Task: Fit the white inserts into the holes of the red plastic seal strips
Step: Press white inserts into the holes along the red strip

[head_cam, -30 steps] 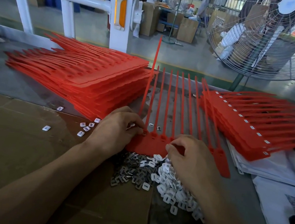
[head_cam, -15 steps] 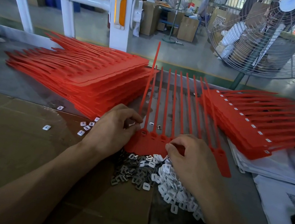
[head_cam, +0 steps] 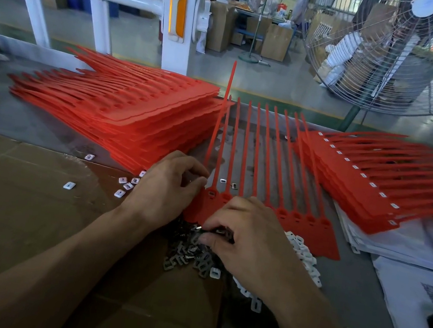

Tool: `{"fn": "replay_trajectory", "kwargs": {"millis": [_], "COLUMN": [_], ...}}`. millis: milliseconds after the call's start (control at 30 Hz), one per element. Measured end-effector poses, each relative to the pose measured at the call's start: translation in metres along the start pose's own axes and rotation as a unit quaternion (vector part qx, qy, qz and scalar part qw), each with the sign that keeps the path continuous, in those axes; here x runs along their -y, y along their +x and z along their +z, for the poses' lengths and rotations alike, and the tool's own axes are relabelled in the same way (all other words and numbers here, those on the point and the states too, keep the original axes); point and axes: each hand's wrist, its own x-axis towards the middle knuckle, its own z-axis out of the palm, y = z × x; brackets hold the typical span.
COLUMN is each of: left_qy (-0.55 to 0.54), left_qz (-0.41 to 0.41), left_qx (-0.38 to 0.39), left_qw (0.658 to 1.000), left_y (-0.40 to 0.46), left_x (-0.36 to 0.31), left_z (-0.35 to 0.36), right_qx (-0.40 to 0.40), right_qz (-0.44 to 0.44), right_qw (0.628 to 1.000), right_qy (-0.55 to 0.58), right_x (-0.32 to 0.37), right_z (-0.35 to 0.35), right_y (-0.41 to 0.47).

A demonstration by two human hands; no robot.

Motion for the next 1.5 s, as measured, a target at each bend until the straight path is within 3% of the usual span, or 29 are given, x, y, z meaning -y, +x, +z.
{"fn": "replay_trajectory", "kwargs": {"millis": [233,367,500,667,900,1300,1500], "left_qy": [-0.008,-0.019,-0.064,-0.114,-0.150,-0.134,-0.124], "left_qz": [0.003,0.016,0.088,0.187,0.214,0.177,0.201], "left_qx": [-0.003,-0.018,-0.025,0.050,0.060,0.041,0.046], "left_qw": [1.000,1.000,0.994,0.974,0.963,0.974,0.971], "left_y": [0.000,-0.001,-0.003,-0.009,-0.008,-0.010,-0.010], "left_x": [-0.001,-0.004,-0.015,-0.029,-0.026,-0.025,-0.028], "left_z": [0.000,-0.001,-0.005,-0.006,-0.004,0.000,0.001], "right_qx": [-0.034,-0.081,-0.132,-0.135,-0.090,-0.131,-0.117], "right_qz": [-0.001,0.041,0.128,0.183,0.198,0.142,0.153], "right_qw": [0.999,0.992,0.957,0.925,0.920,0.927,0.929], "right_qy": [0.012,0.086,0.223,0.304,0.325,0.323,0.317], "right_x": [0.003,0.002,0.000,-0.004,-0.005,-0.005,-0.009], "right_z": [0.004,0.001,-0.005,-0.010,-0.010,-0.008,-0.008], "right_y": [0.000,-0.001,0.000,0.002,0.003,0.002,0.001]}}
